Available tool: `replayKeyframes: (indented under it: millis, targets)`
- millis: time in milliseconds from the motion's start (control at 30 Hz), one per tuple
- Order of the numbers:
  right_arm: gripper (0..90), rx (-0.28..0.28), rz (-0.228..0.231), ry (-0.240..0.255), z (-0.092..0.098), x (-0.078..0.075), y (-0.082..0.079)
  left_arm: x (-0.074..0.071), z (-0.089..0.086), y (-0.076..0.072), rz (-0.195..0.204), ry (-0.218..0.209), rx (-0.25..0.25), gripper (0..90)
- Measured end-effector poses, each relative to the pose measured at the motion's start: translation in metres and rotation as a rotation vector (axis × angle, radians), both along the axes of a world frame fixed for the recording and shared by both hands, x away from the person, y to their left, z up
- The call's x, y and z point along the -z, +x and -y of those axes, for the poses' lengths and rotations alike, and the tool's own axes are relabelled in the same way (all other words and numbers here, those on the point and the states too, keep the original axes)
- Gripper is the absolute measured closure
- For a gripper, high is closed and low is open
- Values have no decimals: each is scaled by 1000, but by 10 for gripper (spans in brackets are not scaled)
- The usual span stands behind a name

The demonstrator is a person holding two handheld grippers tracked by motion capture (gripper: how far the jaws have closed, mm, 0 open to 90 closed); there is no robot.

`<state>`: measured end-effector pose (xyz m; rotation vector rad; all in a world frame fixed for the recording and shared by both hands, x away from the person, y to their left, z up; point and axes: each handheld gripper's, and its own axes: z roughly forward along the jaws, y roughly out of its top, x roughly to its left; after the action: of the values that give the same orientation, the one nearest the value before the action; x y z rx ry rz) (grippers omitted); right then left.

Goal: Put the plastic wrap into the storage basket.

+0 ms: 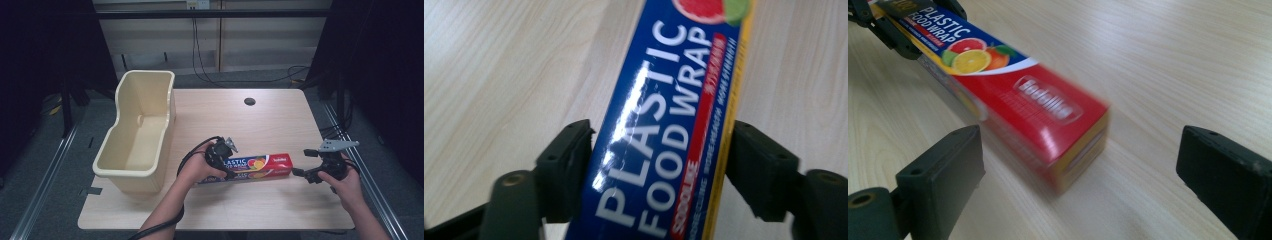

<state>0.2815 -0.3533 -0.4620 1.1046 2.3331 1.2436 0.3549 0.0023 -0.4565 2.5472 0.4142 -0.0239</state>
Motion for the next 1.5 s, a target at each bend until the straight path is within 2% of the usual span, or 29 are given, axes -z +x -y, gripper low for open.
replayKeyframes:
  millis: [67,100,133,167,233,267,333,400,567,633,733,767,833,867,900,933,1000,1033,1067,1100,1133,1167,1200,1233,1267,1400,1500]
  targets:
    - [48,-2,0,0,0,0,0,-1,-2,1,-10,2,-7,365]
    - [48,0,2,-1,-1,-1,0,-3,-5,3,-21,39,-27,373]
    - [48,0,2,-1,-1,0,0,-2,-6,1,-45,17,-91,376]
    - [49,1,3,-1,-1,-1,0,-4,-8,3,-47,46,-84,378]
    - [49,-2,4,0,-1,-1,0,-5,-10,4,-48,67,-98,381]
    - [49,-1,4,1,-1,-1,0,-5,-10,4,-58,58,-124,380]
    - [49,-3,6,1,-1,-1,0,-5,-11,5,-56,66,-114,376]
    - [49,-3,8,0,-1,-1,0,-5,-12,7,-74,43,-149,361]
    - [49,-1,5,-3,-2,-1,0,-1,-8,10,-74,24,-177,254]
    - [49,-2,4,-2,-2,0,0,-2,-5,12,-64,44,-143,250]
    - [49,-2,4,-3,-2,0,0,0,-2,12,-63,27,-157,247]
    - [49,-4,1,-2,-1,0,1,1,1,14,-77,29,-143,247]
    - [49,-4,2,-3,-2,0,1,3,4,15,-72,27,-116,284]
    - [49,-4,0,-2,-2,0,1,5,5,15,-69,15,-123,292]
    - [50,-6,2,-4,-2,0,1,5,6,17,-76,30,-120,289]
    - [49,-5,2,-7,-2,0,0,6,7,18,-93,24,-122,291]
    - [49,-7,3,-8,-3,-1,0,8,10,19,-100,28,-132,307]
    - [50,-8,5,-6,-3,-1,0,7,12,19,-87,33,-107,306]
    - [49,-9,6,-7,-3,-1,0,9,14,20,-63,9,-83,313]
    - [49,-9,7,-6,-3,-1,0,10,15,20,-65,11,-92,312]
    - [49,-10,7,-6,-3,-1,0,11,16,20,-95,-5,-118,318]
    - [49,-10,7,-7,-3,-1,0,11,16,21,-102,18,-109,339]
    - [49,-10,8,-7,-3,-1,0,11,17,21,-101,19,-115,352]
    - [49,-11,12,-6,-3,-1,0,10,18,21,-86,27,-104,364]
    - [49,-7,7,-6,-3,-1,0,7,18,21,-70,52,-81,384]
    - [48,-10,12,-6,-4,-1,0,2,21,21,-115,92,-156,406]
    - [48,-14,11,-4,-3,-1,0,-3,22,20,-115,109,-185,409]
